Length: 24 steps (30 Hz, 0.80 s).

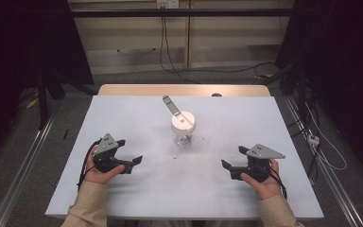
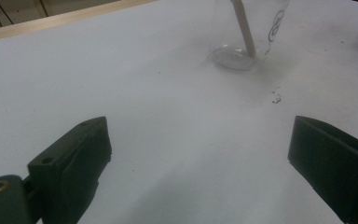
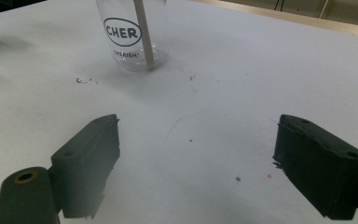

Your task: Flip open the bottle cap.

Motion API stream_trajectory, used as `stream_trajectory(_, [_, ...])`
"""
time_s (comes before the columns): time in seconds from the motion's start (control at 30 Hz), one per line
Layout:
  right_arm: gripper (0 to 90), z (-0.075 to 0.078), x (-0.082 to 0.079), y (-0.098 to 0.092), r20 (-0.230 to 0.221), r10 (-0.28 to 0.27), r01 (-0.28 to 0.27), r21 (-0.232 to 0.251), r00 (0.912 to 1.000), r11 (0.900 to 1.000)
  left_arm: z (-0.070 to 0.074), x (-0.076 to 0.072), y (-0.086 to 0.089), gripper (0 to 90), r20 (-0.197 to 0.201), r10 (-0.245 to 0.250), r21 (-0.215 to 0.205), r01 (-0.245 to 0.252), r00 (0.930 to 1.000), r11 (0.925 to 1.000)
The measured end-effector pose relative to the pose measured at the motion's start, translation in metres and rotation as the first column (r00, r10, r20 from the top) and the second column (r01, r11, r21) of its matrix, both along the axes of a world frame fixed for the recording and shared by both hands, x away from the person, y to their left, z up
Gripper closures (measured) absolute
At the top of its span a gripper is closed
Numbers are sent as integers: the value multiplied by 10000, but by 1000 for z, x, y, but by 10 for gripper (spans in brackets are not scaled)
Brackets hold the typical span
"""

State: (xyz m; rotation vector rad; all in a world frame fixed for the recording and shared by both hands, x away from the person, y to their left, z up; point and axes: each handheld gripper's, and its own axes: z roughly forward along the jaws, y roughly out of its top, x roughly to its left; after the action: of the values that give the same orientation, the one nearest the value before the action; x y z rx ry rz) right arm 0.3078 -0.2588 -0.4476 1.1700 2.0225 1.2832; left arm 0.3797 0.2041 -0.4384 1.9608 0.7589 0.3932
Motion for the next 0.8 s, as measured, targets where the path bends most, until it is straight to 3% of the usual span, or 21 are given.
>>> stream_trajectory(0.8, [140,-3,-4,-8,31,-155,155,35,9999,9999,-4,-8,15,56,-123,138,140,-136,9998,9998])
